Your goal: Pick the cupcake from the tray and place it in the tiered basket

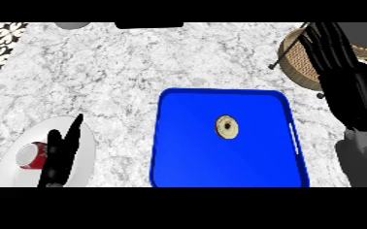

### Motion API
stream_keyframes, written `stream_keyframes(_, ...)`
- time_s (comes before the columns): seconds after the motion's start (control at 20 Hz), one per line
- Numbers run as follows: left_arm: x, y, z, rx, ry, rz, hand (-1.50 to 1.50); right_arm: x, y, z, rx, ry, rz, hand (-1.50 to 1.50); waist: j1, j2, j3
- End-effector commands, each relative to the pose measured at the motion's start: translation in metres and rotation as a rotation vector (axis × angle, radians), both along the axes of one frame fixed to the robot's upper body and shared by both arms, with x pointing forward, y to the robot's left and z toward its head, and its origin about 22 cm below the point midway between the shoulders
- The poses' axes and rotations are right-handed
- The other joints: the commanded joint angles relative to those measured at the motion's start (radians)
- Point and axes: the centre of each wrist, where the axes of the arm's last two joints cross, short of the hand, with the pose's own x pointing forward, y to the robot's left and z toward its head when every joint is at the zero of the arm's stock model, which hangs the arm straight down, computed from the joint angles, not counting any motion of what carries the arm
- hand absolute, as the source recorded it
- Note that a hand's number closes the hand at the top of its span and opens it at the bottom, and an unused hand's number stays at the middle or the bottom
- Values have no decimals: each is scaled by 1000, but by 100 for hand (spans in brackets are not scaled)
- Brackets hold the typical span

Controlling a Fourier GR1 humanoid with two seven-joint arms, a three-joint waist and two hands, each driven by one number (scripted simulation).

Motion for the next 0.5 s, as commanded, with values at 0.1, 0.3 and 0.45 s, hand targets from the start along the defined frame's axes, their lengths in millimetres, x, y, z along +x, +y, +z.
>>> stream_keyframes(0.1, 2, 17, 44, 122, -164, -24, 0, -18, -9, -51, 111, 146, -353, 150, -17, -24, -6)
stream_keyframes(0.3, -50, 65, 31, 292, 23, 39, 0, -18, -34, -22, 370, -113, -674, 150, -176, -131, 30)
stream_keyframes(0.45, -9, 54, 68, 278, -252, 39, 0, -77, -65, -146, 119, 552, -1052, -150, -149, -25, -15)
